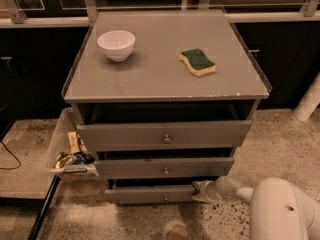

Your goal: Open bottom drawer

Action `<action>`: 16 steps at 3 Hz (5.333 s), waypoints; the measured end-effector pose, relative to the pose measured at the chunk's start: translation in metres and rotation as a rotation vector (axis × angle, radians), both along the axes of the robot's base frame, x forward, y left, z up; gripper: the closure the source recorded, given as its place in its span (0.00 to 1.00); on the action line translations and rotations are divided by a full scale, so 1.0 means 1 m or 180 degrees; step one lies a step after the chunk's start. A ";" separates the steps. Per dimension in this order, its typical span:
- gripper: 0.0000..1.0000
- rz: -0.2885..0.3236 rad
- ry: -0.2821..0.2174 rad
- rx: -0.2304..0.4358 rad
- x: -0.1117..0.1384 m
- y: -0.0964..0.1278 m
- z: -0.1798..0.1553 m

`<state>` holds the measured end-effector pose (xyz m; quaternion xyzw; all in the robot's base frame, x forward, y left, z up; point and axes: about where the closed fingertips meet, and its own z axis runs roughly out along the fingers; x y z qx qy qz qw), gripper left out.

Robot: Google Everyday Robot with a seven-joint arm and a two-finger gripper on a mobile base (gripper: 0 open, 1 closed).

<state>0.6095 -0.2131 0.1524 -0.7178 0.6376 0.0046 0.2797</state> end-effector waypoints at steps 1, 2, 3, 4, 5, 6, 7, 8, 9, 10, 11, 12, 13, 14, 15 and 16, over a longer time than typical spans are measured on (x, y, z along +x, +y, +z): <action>1.00 0.0000 0.0000 0.0000 0.000 0.000 0.003; 0.81 0.0000 0.0000 0.0000 0.000 0.000 0.003; 0.58 0.0000 0.0000 0.0001 0.000 0.000 0.003; 0.34 -0.0027 0.0081 0.0173 0.008 0.000 0.003; 0.38 -0.0045 0.0136 0.0571 0.010 -0.007 0.005; 0.61 0.0052 0.0246 0.0842 -0.009 -0.013 0.014; 0.85 0.0125 0.0238 0.0918 -0.027 -0.019 0.029; 1.00 0.0231 0.0221 0.0930 -0.051 -0.013 0.042; 0.81 0.0255 0.0258 0.0950 -0.058 -0.008 0.040; 0.58 0.0255 0.0258 0.0950 -0.058 -0.008 0.040; 0.34 0.0238 0.0269 0.0938 -0.056 -0.007 0.040; 0.11 0.0210 0.0296 0.0912 -0.054 -0.007 0.035; 0.00 0.0172 0.0328 0.0859 -0.052 -0.005 0.028; 0.00 0.0002 0.0447 0.0560 -0.040 0.000 -0.003; 0.00 -0.0049 0.0489 0.0479 -0.039 -0.001 -0.010; 0.19 -0.0049 0.0489 0.0479 -0.039 -0.001 -0.010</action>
Offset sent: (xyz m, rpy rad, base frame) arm 0.0000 0.0000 0.0028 0.0000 0.0000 0.0000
